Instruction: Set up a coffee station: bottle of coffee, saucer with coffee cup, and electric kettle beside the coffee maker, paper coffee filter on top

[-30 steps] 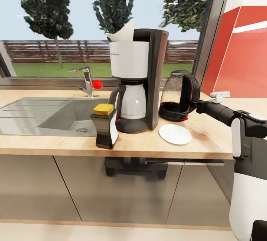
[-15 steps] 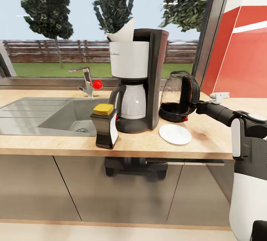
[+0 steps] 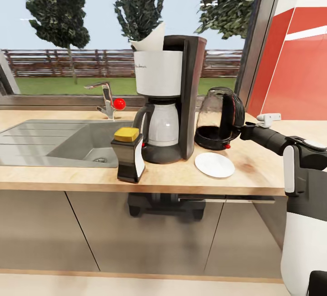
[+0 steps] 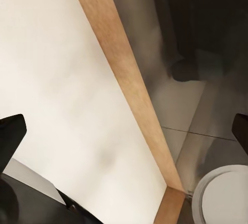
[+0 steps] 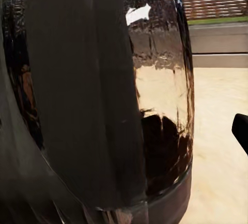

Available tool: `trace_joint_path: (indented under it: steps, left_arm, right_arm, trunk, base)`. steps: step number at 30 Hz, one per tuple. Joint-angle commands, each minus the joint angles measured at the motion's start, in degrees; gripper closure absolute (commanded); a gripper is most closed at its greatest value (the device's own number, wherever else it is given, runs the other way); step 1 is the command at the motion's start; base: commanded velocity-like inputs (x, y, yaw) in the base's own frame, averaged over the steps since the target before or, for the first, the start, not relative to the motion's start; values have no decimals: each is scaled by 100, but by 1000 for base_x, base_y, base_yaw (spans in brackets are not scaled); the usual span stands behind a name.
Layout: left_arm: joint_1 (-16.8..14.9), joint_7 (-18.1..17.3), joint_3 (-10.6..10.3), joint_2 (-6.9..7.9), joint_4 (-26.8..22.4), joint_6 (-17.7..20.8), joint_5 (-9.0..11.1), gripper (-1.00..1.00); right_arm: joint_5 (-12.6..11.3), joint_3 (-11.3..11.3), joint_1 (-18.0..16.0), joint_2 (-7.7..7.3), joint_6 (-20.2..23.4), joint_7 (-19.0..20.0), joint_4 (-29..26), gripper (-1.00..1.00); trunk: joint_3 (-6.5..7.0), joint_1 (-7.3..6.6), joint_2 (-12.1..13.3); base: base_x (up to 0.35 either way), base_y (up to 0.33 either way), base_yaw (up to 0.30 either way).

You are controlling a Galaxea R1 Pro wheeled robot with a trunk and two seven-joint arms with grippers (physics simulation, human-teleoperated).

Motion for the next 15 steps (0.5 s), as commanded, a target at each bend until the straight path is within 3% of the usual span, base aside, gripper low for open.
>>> trace_joint_path:
  steps: [1,15]
  left_arm:
    - [3,-4,-20,3,-11,-13,18,-100]
    - [3,-4,-22,1,-11,-9,18,-100]
  right_arm:
    - [1,-7,-5,0,36,22,-4,-100]
    - [2,-7,-4,0,36,22,-3,-100]
  trunk:
    - [-4,0,-2]
    - [-4,0,-2]
  base:
    - [0,0,0]
    - [-28,0,0]
